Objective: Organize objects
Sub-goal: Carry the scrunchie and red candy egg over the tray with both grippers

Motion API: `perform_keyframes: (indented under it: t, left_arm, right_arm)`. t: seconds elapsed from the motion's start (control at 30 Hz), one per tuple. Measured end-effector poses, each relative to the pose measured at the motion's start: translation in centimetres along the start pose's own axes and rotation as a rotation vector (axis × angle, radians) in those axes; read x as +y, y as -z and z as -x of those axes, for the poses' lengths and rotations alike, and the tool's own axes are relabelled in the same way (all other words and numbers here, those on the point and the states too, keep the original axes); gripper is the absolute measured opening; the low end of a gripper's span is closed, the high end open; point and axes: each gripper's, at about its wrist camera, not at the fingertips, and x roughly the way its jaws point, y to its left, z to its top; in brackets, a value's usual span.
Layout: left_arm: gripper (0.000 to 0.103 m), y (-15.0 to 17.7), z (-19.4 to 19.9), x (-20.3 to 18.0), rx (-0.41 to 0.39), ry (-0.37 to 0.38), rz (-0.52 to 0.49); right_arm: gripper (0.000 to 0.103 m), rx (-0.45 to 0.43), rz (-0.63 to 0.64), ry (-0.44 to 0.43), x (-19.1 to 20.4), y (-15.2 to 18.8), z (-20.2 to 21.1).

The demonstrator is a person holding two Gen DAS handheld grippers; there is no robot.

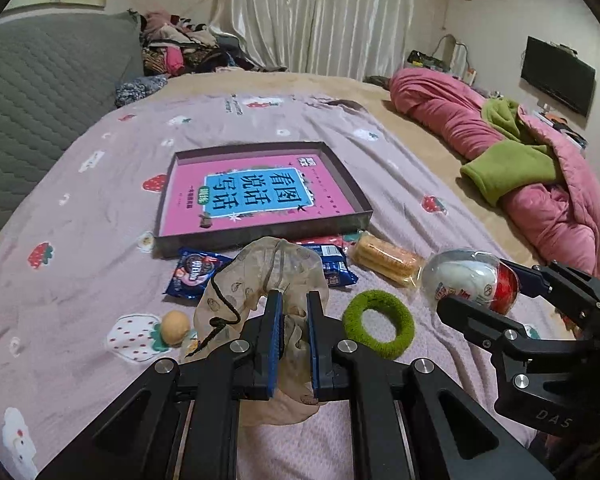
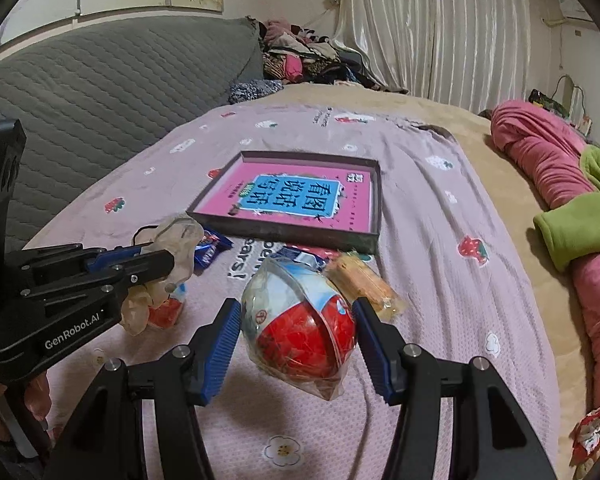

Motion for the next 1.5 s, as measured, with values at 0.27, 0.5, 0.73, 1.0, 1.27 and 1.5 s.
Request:
perform_keyframes:
  t: [0.27, 0.5, 0.73, 1.0, 1.27, 1.5]
  left_arm:
    - [0.012, -0.7, 2.2, 1.3, -0.028, -0.027, 0.016]
    - [0.012, -2.3, 3.1, 2.5, -0.050, -0.041, 0.033]
    - [0.012, -3.9, 3.5, 3.4, -0.065, -0.038, 0.042]
    - [0.012, -7.1, 3.4, 4.1, -0.090, -0.050, 0.025]
    - [0.012, -10.8, 1.4, 5.8, -0.090, -0.064, 0.031]
    - [0.012, -14.4, -2.4, 8.1, -0.073, -0.089, 0.040]
  right_arm:
    - [0.058, -0.033, 0.012, 0.005, 1.0, -1.1, 1.6]
    - [0.058, -0.062, 0.013, 0.005, 1.3, -2.6, 2.4]
    - [0.058, -0.081, 0.025, 0.005, 1.9, -4.6, 2.6]
    - [0.058, -0.113, 0.035, 0.006, 2.4, -7.8, 2.1]
    - [0.058, -0.126, 0.026, -0.002, 1.9, -11.6, -0.4]
    - [0.058, -0.130, 0.015, -0.003, 0.8, -15.1, -3.7]
